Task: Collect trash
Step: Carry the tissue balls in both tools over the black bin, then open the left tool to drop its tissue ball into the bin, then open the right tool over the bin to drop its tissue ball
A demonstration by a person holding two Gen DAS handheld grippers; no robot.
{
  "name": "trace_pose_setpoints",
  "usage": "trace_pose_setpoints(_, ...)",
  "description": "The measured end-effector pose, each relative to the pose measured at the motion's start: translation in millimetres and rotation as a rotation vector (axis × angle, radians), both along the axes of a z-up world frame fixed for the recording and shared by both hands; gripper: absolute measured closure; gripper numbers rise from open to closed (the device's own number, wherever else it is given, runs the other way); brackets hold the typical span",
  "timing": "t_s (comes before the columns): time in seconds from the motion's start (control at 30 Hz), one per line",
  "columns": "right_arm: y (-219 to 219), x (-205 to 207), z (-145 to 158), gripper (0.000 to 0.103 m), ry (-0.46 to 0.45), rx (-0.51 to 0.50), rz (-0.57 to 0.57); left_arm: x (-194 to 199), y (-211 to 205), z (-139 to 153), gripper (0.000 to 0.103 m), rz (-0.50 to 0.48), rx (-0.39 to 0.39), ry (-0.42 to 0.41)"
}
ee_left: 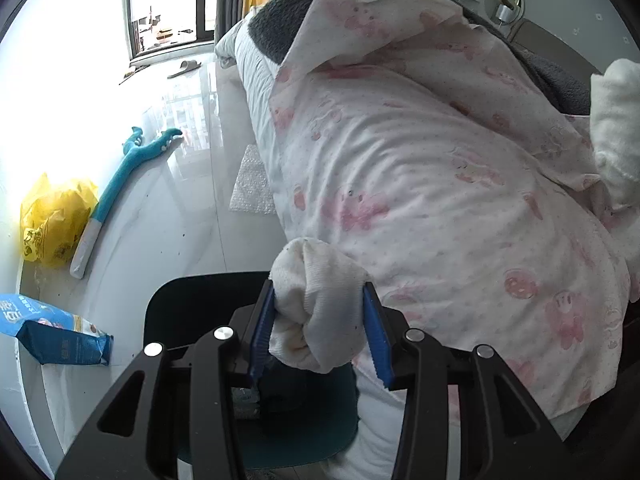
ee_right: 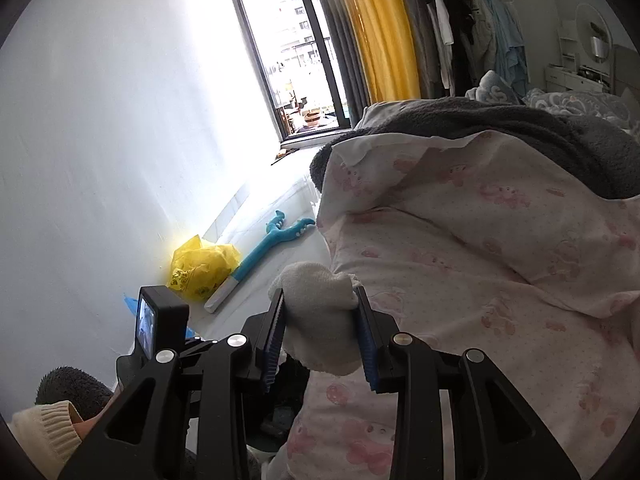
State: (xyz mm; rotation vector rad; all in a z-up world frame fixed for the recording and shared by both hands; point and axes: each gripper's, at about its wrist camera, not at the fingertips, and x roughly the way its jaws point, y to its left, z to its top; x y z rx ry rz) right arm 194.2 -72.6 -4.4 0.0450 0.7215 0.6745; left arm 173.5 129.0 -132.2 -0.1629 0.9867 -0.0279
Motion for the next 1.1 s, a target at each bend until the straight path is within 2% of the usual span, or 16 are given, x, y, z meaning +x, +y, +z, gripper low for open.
trace_pose_setpoints(0.4,64,-9,-18,0.069,0.053,-0.044,0.087,-18,46,-51,0.055,0.064,-0.010,0.187)
trace_pose_setpoints(0.67,101,-13,-34,0.069,0.094,-0.087,0.131,-33,71,-73,0.042,0.080,-0.042,0.295)
trace_pose_setpoints(0.8,119,-10,-48,0.069,0.131,-0.106,0.143,-44,87,-71,0.025,0.101,-0.064,0.282)
trace_pose_setpoints(0.93,140,-9,-65,0.069,0.170,-0.143,0.159,-55,103,-60,0.017,0.129,-0.047,0.240)
trace_pose_setpoints(1.1,161,-8,-89,0.069,0.217,-0.192,0.178,-66,119,-44,0.013,0.156,-0.011,0.176)
